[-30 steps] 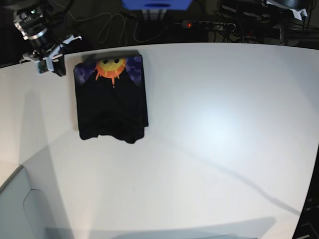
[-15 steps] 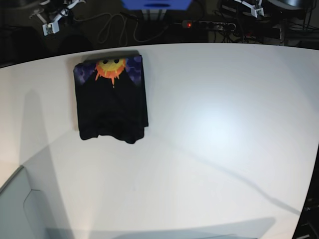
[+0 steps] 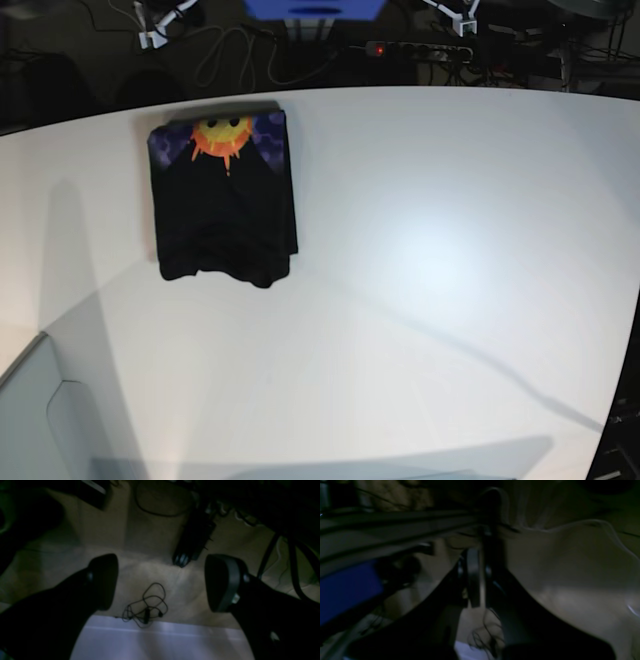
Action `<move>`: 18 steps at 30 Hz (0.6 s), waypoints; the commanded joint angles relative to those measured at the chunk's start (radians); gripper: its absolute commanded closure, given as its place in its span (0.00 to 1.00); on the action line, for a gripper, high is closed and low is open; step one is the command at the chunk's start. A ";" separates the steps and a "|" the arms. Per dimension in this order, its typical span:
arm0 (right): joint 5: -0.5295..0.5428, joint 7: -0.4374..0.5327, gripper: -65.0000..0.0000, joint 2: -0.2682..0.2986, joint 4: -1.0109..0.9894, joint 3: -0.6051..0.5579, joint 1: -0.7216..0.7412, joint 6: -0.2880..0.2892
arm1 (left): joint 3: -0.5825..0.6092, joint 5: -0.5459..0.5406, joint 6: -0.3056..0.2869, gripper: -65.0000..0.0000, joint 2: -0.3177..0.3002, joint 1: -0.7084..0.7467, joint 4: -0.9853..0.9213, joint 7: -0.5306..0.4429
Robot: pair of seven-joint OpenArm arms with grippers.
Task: Fold the T-shirt properly
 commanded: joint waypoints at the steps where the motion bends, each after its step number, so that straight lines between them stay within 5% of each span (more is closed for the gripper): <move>1: -0.018 0.042 1.00 0.017 -0.025 -0.029 -0.008 0.015 | -0.001 -0.002 -0.006 0.20 -0.004 -0.004 -0.013 -0.024; 6: -0.117 0.216 1.00 0.020 -0.209 -0.234 0.049 -0.408 | 0.090 -0.001 -0.006 0.20 -0.006 -0.068 -0.148 -0.138; 11: -0.117 0.256 1.00 0.011 -0.374 -0.349 0.124 -0.733 | 0.235 -0.004 -0.004 0.20 -0.013 -0.122 -0.239 -0.169; 14: -0.117 0.256 1.00 -0.012 -0.420 -0.351 0.152 -0.851 | 0.268 -0.004 -0.004 0.20 -0.018 -0.140 -0.245 -0.169; 18: -0.117 0.254 1.00 -0.017 -0.422 -0.351 0.153 -0.905 | 0.320 -0.007 -0.004 0.20 -0.021 -0.153 -0.247 -0.169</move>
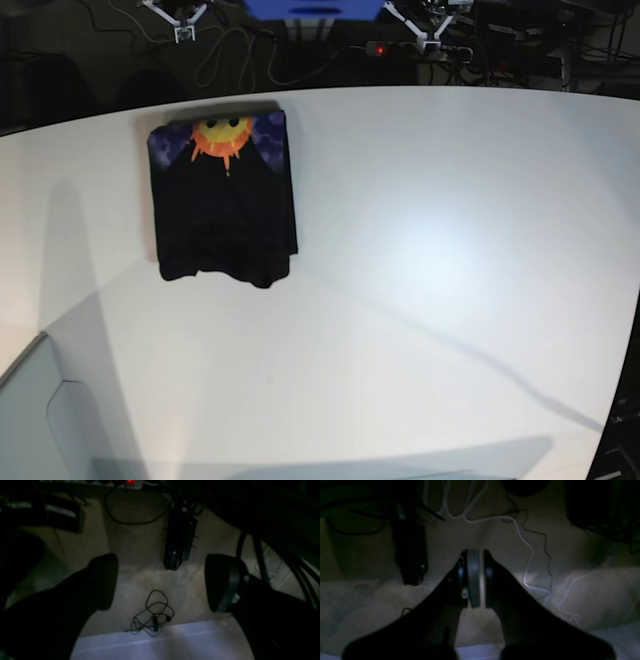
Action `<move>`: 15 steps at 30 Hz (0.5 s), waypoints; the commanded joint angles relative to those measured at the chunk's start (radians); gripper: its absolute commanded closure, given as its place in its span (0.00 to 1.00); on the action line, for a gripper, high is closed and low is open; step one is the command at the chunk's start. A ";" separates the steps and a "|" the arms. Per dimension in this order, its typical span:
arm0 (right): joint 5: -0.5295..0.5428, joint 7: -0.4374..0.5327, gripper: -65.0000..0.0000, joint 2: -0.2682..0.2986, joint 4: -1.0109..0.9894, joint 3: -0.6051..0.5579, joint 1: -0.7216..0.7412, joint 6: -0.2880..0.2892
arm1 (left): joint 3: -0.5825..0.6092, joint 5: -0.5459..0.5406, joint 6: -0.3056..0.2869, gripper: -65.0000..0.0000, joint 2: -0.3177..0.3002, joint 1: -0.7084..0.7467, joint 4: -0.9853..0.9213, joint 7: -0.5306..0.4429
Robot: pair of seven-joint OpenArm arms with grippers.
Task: Fold the T-shirt properly
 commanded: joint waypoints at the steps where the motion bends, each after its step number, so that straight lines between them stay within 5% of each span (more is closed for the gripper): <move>1: 0.005 0.008 1.00 0.000 -0.001 0.001 -0.012 -0.012 | 0.006 -0.003 -0.008 0.20 0.000 0.011 0.000 0.000; 15: 0.005 0.009 1.00 -0.047 -0.058 0.001 -0.012 -0.012 | 0.014 0.003 -0.017 0.24 0.000 -0.004 -0.002 0.000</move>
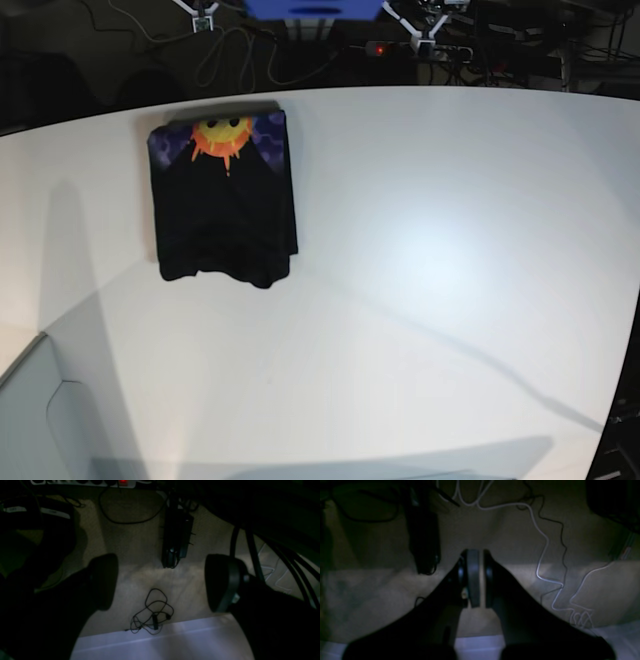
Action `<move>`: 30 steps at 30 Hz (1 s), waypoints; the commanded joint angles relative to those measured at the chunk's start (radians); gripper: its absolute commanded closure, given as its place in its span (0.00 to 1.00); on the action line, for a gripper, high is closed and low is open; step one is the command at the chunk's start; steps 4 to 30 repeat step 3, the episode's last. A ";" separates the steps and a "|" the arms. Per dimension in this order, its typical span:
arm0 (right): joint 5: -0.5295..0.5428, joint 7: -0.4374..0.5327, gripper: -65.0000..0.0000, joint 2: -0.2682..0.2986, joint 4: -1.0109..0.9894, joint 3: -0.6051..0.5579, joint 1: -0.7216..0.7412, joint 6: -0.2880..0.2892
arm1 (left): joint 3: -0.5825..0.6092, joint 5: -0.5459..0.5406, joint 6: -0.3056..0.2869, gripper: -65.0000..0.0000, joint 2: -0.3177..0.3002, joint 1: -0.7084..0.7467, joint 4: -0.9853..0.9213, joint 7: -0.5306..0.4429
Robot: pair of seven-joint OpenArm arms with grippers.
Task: Fold the T-shirt properly
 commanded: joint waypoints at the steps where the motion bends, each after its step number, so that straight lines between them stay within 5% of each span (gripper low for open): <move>1: 0.005 0.006 1.00 -0.001 0.000 0.001 -0.014 -0.011 | 0.001 0.002 -0.010 0.29 -0.005 0.000 0.002 -0.002; 3: 0.005 0.006 1.00 -0.004 0.002 0.001 -0.014 -0.011 | 0.001 0.002 -0.008 0.47 -0.005 0.000 0.002 -0.002; 30: 0.005 0.006 1.00 -0.004 0.002 0.001 -0.014 -0.011 | 0.001 0.002 -0.008 0.47 -0.005 0.000 0.002 -0.002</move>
